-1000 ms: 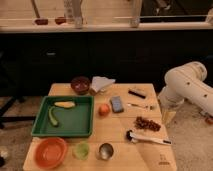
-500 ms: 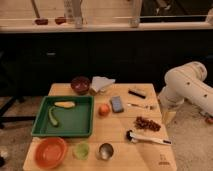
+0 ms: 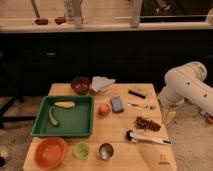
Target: Place brush in red bowl
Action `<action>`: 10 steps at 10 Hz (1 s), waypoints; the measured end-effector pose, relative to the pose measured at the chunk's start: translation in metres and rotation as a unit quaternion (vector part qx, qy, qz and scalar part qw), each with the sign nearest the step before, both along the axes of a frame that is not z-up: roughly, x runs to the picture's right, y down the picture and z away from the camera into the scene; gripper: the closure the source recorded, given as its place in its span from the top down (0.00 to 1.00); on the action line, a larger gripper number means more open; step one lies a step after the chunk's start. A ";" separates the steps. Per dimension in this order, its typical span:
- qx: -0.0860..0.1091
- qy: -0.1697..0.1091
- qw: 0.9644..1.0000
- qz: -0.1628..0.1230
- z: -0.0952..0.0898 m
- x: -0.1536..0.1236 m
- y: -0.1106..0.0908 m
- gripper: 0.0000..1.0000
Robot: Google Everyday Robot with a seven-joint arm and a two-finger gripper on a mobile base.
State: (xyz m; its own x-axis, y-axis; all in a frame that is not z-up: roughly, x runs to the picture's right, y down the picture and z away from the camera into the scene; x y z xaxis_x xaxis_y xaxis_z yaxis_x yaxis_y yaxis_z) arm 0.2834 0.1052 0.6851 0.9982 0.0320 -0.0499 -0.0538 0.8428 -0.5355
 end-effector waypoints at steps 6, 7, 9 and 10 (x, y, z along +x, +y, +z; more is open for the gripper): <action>0.036 0.086 0.981 0.173 0.000 0.011 0.019 0.80; 0.041 0.090 0.977 0.188 0.003 0.008 0.024 0.80; 0.036 0.091 0.974 0.202 0.014 0.001 0.036 0.80; 0.031 0.087 0.975 0.201 0.021 -0.002 0.043 0.80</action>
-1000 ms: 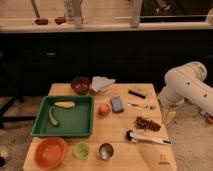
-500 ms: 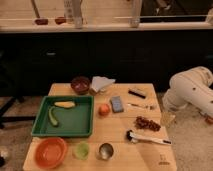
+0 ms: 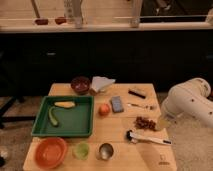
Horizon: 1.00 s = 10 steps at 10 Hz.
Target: Place brush in red bowl
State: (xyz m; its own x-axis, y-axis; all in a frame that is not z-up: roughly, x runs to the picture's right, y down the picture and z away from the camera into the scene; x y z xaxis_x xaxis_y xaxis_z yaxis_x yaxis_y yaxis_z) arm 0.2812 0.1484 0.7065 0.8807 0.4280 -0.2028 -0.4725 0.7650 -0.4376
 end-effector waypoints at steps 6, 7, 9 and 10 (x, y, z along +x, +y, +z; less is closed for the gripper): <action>-0.049 -0.042 0.998 -0.020 0.035 -0.010 0.045 0.80; -0.049 -0.042 0.998 -0.020 0.035 -0.009 0.046 0.80; -0.049 -0.042 0.998 -0.020 0.035 -0.009 0.046 0.80; -0.049 -0.042 0.998 -0.020 0.035 -0.010 0.045 0.80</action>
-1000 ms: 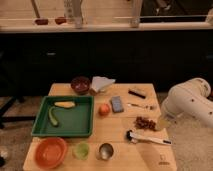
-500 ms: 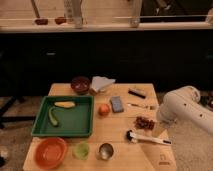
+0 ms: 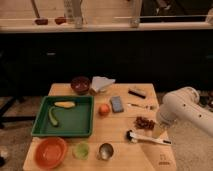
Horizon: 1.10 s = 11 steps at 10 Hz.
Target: Place brush in red bowl
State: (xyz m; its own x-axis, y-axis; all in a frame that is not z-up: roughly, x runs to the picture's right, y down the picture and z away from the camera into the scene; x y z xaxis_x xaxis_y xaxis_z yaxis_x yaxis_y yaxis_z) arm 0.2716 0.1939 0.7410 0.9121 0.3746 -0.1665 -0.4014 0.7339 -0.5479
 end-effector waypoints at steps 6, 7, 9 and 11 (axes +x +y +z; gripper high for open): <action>-0.004 -0.005 1.000 -0.002 -0.001 -0.004 0.032 0.80; -0.008 -0.008 1.000 0.000 0.002 -0.004 0.044 0.80; -0.018 -0.009 1.000 0.002 0.009 -0.005 0.064 0.80; -0.028 -0.009 1.000 0.001 0.018 -0.010 0.082 0.80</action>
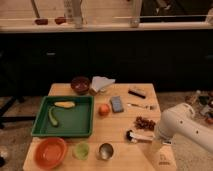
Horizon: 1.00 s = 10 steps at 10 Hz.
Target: Place brush in red bowl
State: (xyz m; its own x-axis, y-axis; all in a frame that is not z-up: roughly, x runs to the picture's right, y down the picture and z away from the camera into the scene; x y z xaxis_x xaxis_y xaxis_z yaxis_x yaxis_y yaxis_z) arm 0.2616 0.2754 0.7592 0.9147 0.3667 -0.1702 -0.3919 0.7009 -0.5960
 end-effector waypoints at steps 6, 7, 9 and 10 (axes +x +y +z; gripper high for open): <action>-0.017 -0.004 1.000 -0.003 0.014 -0.019 0.014 0.80; -0.019 -0.005 1.000 0.000 0.018 -0.022 0.014 0.80; -0.024 -0.005 1.000 0.003 0.023 -0.021 0.016 0.80; -0.029 -0.006 1.000 0.006 0.027 -0.019 0.019 0.80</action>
